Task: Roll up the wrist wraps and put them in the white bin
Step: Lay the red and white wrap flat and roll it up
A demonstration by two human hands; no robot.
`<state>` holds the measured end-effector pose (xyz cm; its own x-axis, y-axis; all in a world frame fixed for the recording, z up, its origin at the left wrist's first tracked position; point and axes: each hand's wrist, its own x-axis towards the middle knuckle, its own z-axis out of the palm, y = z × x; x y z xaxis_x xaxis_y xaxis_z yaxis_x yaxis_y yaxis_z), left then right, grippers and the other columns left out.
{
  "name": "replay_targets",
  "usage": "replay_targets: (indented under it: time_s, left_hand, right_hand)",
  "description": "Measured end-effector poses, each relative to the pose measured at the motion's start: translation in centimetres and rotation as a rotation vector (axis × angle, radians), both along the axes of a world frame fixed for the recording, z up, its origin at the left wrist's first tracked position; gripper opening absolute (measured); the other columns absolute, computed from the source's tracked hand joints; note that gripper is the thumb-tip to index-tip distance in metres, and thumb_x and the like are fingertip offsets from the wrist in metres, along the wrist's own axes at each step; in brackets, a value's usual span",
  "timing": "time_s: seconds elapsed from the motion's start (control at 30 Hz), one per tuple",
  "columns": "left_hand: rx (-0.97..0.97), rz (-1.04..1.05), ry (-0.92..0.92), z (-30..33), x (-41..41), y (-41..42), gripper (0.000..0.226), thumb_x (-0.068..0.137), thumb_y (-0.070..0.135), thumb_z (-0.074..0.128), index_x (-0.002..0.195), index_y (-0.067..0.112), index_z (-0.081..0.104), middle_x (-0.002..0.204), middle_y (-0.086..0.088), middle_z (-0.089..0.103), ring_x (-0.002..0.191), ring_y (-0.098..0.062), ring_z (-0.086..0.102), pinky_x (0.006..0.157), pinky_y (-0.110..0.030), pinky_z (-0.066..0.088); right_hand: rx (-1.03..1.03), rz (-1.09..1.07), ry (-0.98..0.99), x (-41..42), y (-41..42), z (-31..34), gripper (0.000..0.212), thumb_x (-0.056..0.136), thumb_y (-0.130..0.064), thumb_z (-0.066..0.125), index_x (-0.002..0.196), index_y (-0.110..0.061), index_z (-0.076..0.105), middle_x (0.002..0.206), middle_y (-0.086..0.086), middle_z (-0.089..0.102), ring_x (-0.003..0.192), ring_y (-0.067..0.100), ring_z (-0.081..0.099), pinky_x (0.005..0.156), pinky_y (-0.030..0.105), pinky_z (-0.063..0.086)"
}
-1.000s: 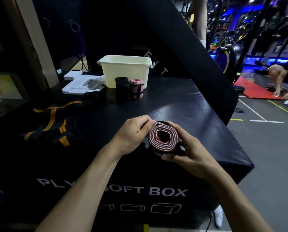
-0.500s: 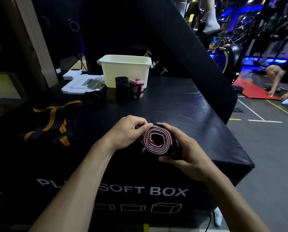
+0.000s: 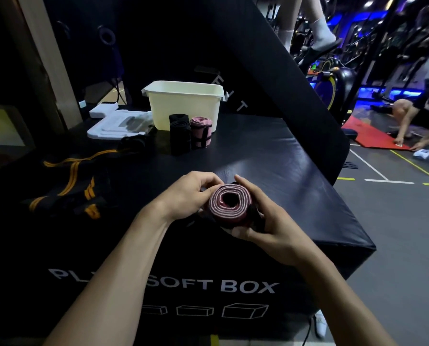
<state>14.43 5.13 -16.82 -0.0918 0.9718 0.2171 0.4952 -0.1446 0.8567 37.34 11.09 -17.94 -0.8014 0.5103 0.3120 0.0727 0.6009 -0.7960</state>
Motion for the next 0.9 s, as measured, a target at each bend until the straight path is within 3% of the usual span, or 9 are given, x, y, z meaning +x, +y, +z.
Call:
replay_targets:
  time_s: [0.1, 0.2, 0.3, 0.37, 0.47, 0.63, 0.7, 0.8, 0.9]
  left_hand:
    - [0.058, 0.08, -0.151, 0.2, 1.1, -0.1, 0.013, 0.104, 0.018, 0.06, 0.097, 0.013, 0.071, 0.09, -0.004, 0.073, 0.077, -0.01, 0.065, 0.061, -0.031, 0.055]
    - [0.162, 0.139, -0.256, 0.9, 2.2, -0.4, 0.014, 0.105, 0.011, 0.057, 0.101, 0.012, 0.07, 0.092, -0.006, 0.071, 0.077, -0.006, 0.066, 0.059, -0.023, 0.055]
    - [0.287, 0.153, -0.247, 1.4, 2.9, -0.9, 0.009, 0.102, 0.008, 0.061, 0.1, 0.011, 0.07, 0.089, -0.002, 0.072, 0.08, -0.005, 0.069, 0.066, -0.021, 0.055]
    - [0.319, 0.118, -0.248, 1.3, 3.1, -1.4, 0.003, 0.099, 0.012, 0.067, 0.101, 0.011, 0.069, 0.09, 0.0, 0.072, 0.082, -0.009, 0.07, 0.071, -0.027, 0.057]
    - [0.325, 0.09, -0.145, 1.0, 3.1, -1.9, 0.021, 0.088, 0.033, 0.079, 0.103, 0.022, 0.07, 0.099, 0.004, 0.073, 0.093, -0.015, 0.071, 0.084, -0.036, 0.058]
    - [0.305, 0.086, -0.126, 0.7, 3.3, -2.1, 0.025, 0.08, 0.046, 0.08, 0.099, 0.033, 0.069, 0.102, 0.008, 0.071, 0.099, -0.018, 0.071, 0.093, -0.046, 0.057]
    - [0.318, 0.079, -0.077, 0.7, 3.4, -2.1, 0.018, 0.084, 0.04, 0.08, 0.094, 0.031, 0.068, 0.098, 0.007, 0.069, 0.098, -0.018, 0.07, 0.093, -0.046, 0.057]
    - [0.344, 0.051, -0.009, 0.8, 3.5, -2.4, 0.011, 0.089, 0.023, 0.079, 0.091, 0.02, 0.068, 0.094, 0.004, 0.065, 0.093, -0.016, 0.067, 0.087, -0.033, 0.056]
    - [0.374, 0.05, 0.058, 0.9, 3.5, -2.7, 0.014, 0.09, 0.01, 0.077, 0.1, 0.016, 0.069, 0.098, 0.004, 0.064, 0.097, -0.021, 0.065, 0.086, -0.029, 0.054]
  right_hand:
    - [-0.132, -0.073, 0.108, -0.5, -0.3, 0.0, 0.085, 0.083, -0.018, 0.079, 0.155, -0.019, 0.034, 0.14, -0.011, 0.061, 0.132, 0.004, 0.055, 0.111, 0.026, 0.043]
    - [-0.21, -0.179, 0.24, -0.9, -0.8, 1.1, 0.056, 0.093, -0.028, 0.071, 0.144, -0.015, 0.052, 0.128, -0.011, 0.068, 0.122, -0.001, 0.06, 0.096, 0.018, 0.047]
    - [-0.342, -0.162, 0.307, -0.6, -1.1, 2.1, 0.035, 0.099, -0.036, 0.057, 0.128, -0.02, 0.066, 0.119, -0.003, 0.073, 0.114, 0.015, 0.067, 0.094, 0.036, 0.053]
    - [-0.464, -0.142, 0.31, -0.4, -1.4, 2.3, 0.035, 0.101, -0.038, 0.054, 0.129, -0.02, 0.067, 0.122, 0.007, 0.072, 0.117, 0.029, 0.067, 0.098, 0.047, 0.055]
    - [-0.592, -0.127, 0.303, 0.0, -1.6, 2.5, 0.036, 0.104, -0.036, 0.049, 0.131, -0.019, 0.065, 0.126, 0.012, 0.07, 0.119, 0.034, 0.066, 0.092, 0.057, 0.058]
    - [-0.624, -0.137, 0.303, 0.0, -1.8, 2.3, 0.036, 0.105, -0.035, 0.048, 0.13, -0.016, 0.064, 0.123, 0.013, 0.071, 0.114, 0.032, 0.069, 0.089, 0.057, 0.059]
    - [-0.637, -0.149, 0.32, -0.2, -1.9, 2.0, 0.035, 0.104, -0.036, 0.05, 0.126, -0.015, 0.066, 0.117, 0.017, 0.072, 0.105, 0.033, 0.07, 0.087, 0.054, 0.059]
    - [-0.644, -0.159, 0.32, -0.6, -1.9, 1.7, 0.035, 0.102, -0.038, 0.053, 0.123, -0.013, 0.066, 0.114, 0.021, 0.071, 0.097, 0.029, 0.07, 0.081, 0.049, 0.06]
    - [-0.646, -0.162, 0.293, -0.9, -1.9, 1.8, 0.035, 0.101, -0.038, 0.054, 0.124, -0.014, 0.065, 0.114, 0.016, 0.072, 0.097, 0.027, 0.071, 0.075, 0.044, 0.061]
